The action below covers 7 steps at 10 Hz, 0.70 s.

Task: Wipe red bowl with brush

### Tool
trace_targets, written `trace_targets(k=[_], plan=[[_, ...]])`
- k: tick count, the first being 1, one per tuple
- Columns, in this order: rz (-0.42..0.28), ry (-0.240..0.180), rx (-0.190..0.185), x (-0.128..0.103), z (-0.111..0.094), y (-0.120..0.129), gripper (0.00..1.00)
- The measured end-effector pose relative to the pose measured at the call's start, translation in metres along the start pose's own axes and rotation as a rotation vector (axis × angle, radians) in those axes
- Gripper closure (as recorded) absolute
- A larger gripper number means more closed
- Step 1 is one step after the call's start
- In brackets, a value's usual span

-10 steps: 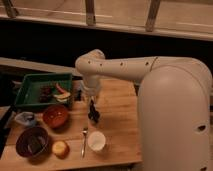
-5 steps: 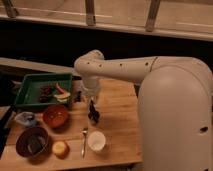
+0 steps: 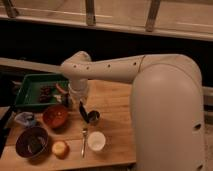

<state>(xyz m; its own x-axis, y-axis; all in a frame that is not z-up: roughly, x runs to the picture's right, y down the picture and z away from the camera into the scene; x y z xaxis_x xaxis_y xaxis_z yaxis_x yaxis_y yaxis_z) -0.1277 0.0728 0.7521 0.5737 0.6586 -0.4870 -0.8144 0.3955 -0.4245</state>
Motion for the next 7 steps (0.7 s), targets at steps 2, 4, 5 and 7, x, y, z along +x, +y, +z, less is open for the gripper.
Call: trace_targets(k=[2,4,5,7], plan=[[-0.085,-0.001,-0.018,-0.005,0.003,0.037,1.00],[-0.158,0.019,-0.035,0.001,0.011,0.071,1.00],[-0.183,0.029,-0.037,0.003,0.016,0.082,1.00],[-0.208,0.045,-0.034,0.010,0.022,0.093,1.00]])
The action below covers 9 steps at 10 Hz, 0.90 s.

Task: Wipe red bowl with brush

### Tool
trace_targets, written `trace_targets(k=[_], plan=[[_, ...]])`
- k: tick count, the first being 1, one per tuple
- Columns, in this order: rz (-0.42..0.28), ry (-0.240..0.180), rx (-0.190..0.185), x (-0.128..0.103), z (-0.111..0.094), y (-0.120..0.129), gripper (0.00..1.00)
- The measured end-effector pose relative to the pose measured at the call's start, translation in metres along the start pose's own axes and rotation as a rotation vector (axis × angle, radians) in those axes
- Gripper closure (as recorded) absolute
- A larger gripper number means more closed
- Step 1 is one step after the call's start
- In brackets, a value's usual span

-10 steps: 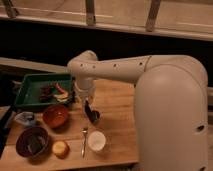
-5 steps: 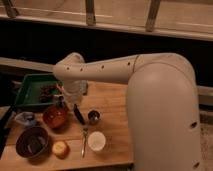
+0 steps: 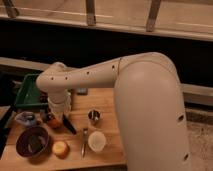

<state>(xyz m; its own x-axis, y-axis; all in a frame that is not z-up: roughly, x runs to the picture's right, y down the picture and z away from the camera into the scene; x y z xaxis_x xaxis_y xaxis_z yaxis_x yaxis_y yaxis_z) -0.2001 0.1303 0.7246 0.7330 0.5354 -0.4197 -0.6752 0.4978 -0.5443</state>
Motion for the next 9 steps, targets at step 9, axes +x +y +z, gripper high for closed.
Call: trace_targets(k=[9], plan=[[-0.011,-0.024,0.029,-0.031,-0.008,-0.018,1.00]])
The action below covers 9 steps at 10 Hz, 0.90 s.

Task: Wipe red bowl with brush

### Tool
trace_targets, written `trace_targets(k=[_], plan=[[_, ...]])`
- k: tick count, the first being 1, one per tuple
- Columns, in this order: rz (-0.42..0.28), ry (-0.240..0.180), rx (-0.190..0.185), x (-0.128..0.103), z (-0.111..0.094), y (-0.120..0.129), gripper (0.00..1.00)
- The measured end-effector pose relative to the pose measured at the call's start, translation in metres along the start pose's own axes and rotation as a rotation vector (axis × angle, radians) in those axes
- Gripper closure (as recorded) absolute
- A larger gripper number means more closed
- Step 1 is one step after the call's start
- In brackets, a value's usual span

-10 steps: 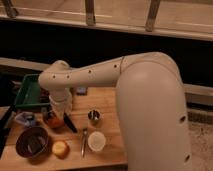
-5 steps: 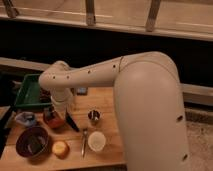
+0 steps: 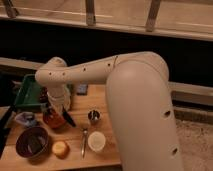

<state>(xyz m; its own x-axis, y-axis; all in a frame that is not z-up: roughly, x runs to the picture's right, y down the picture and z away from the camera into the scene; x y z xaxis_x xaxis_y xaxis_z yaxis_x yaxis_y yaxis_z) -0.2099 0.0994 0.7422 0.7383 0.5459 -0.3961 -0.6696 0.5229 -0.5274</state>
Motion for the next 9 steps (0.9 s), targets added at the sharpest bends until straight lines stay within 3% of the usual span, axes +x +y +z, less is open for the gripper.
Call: trace_targets(k=[2,4,7,9], plan=[[-0.044,-0.008,-0.008,0.001,-0.002,0.018,1.00],[-0.049,-0.002,-0.004,0.015,-0.002,0.015,1.00],[0.016,0.002,-0.007,0.039,-0.003,-0.010,1.00],[0.062,0.005,-0.005,0.033,0.000,-0.032,1.00]])
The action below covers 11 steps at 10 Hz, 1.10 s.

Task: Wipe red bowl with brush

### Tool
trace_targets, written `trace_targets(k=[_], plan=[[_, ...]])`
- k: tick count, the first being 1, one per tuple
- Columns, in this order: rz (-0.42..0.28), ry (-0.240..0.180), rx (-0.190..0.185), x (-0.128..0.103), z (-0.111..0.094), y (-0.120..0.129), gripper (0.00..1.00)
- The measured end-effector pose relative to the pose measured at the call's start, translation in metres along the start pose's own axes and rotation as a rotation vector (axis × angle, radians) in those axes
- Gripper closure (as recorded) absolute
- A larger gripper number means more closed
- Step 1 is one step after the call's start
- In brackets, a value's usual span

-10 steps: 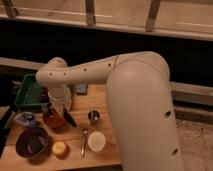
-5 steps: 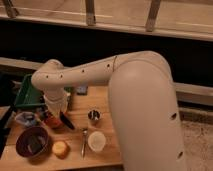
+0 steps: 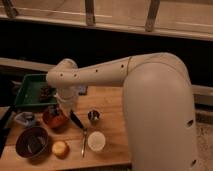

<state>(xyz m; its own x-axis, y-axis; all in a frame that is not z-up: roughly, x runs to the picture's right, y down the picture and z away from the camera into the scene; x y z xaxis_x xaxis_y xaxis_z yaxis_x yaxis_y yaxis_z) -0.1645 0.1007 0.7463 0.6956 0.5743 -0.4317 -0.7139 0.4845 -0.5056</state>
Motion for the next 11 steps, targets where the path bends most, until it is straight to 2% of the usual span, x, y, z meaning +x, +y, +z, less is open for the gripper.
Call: trace_targets(k=[2,4,5,8,11], plan=[[0.008,0.005,-0.005,-0.022,0.006,-0.009,1.00],[-0.011,0.004,-0.022,-0.039,0.013,0.003,1.00],[-0.019,0.009,-0.024,-0.039,0.015,0.007,1.00],[-0.033,0.025,-0.034,-0.024,0.023,0.018,1.00],[0.033,0.044,-0.020,0.007,0.025,-0.003,1.00]])
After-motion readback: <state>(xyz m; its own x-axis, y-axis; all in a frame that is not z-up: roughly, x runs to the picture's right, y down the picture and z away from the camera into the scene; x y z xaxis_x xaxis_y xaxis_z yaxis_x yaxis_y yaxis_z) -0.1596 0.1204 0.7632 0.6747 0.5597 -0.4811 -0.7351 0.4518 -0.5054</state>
